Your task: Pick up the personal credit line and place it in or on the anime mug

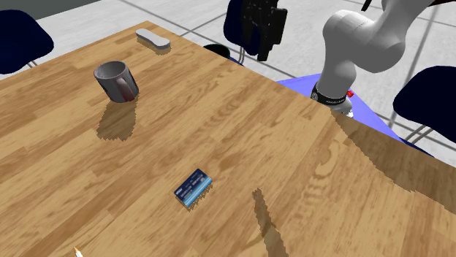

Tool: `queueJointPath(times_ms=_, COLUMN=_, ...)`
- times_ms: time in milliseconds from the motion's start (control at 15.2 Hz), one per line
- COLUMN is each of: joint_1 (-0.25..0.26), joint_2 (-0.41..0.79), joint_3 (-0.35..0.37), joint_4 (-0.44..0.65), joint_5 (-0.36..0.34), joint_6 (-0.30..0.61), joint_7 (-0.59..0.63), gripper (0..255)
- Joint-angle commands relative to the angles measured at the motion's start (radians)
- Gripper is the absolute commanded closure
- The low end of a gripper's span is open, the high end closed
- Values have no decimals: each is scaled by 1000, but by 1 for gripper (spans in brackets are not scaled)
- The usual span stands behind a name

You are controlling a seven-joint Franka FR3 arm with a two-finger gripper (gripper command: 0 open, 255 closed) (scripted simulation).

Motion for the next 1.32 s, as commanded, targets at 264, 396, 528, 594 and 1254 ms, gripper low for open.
queueJointPath(times_ms=264, joint_1=65, joint_2=136, joint_3=13, joint_4=-69, joint_5=39, joint_6=304, joint_7=-95, gripper=0)
queueJointPath(times_ms=396, joint_1=89, joint_2=195, joint_3=17, joint_4=-76, joint_5=54, joint_6=400, joint_7=-130, gripper=0)
queueJointPath(times_ms=528, joint_1=115, joint_2=259, joint_3=19, joint_4=-76, joint_5=72, joint_6=495, joint_7=-166, gripper=0)
queueJointPath(times_ms=594, joint_1=128, joint_2=293, joint_3=20, joint_4=-73, joint_5=81, joint_6=541, joint_7=-185, gripper=0)
queueJointPath(times_ms=1254, joint_1=287, joint_2=658, joint_3=7, joint_4=48, joint_5=262, joint_6=932, joint_7=-461, gripper=0)
